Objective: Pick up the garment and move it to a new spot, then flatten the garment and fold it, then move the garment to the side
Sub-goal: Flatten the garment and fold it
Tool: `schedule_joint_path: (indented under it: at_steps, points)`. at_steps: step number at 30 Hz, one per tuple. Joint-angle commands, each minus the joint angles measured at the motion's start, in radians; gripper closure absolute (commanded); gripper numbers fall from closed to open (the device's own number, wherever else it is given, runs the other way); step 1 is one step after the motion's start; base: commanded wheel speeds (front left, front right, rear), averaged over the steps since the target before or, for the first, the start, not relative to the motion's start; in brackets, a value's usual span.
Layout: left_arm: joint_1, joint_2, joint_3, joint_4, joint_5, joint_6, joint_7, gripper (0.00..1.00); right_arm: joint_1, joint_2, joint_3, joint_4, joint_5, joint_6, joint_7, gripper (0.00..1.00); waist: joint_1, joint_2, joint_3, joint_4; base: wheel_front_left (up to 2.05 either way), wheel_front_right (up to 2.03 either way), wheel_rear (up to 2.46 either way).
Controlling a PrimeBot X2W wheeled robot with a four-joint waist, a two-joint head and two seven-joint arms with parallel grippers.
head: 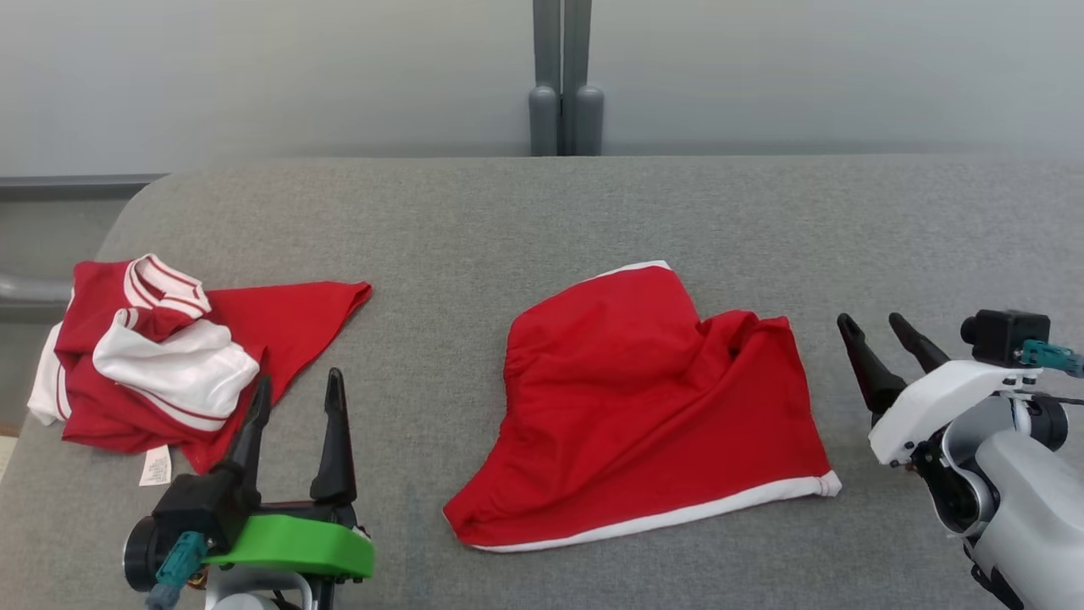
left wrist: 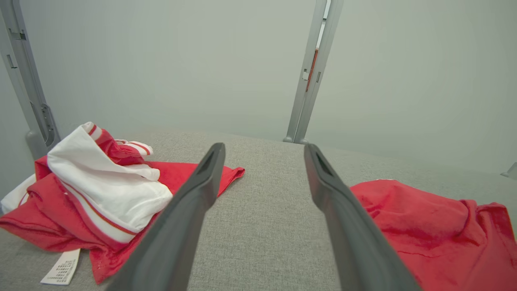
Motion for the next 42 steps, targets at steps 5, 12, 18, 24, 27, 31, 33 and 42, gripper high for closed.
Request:
schedule_joint_path:
  at_steps: [5,12,18,24,27,31,33,42]
  points:
    - [0.039,-0.001,0.067,-0.044,0.051,-0.002,-0.001,0.0,0.055,-0.007,-0.086,-0.129,-0.118,0.0,-0.055,0.0,0.0,-0.0001,-0.056,-0.09,0.0,0.0,0.0]
    - [0.072,-0.014,0.124,-0.09,0.127,-0.013,-0.001,0.0,0.23,0.12,-0.347,-0.422,-0.382,0.0,-0.056,0.0,0.0,-0.0001,-0.065,-0.132,0.0,0.0,0.0]
    - [0.109,-0.028,0.134,-0.076,0.179,-0.023,-0.001,0.0,0.388,0.186,-0.412,-0.529,-0.495,0.0,-0.056,0.0,0.0,-0.0001,-0.066,-0.14,0.0,0.0,0.0]
    - [0.124,-0.041,0.14,-0.057,0.197,-0.038,-0.001,0.0,0.453,0.216,-0.438,-0.538,-0.542,0.0,-0.057,0.0,0.0,-0.0001,-0.058,-0.135,0.0,0.0,0.0]
    - [0.12,-0.046,0.144,-0.051,0.202,-0.045,-0.001,0.0,0.452,0.225,-0.435,-0.536,-0.546,0.0,-0.057,0.0,0.0,-0.0001,-0.059,-0.134,0.0,0.0,0.0]
    - [0.117,-0.052,0.147,-0.046,0.206,-0.051,-0.001,0.0,0.441,0.225,-0.434,-0.529,-0.543,0.0,-0.057,0.0,0.0,-0.0001,-0.067,-0.132,0.0,0.0,0.0]
    - [0.116,-0.055,0.148,-0.044,0.208,-0.055,-0.001,0.0,0.44,0.222,-0.433,-0.525,-0.541,0.0,-0.057,0.0,0.0,-0.0001,-0.071,-0.131,0.0,0.0,0.0]
    - [0.12,-0.065,0.157,-0.033,0.198,-0.072,-0.001,0.0,0.44,0.221,-0.435,-0.517,-0.542,0.0,-0.057,0.0,0.0,-0.0001,-0.08,-0.131,0.0,0.0,0.0]
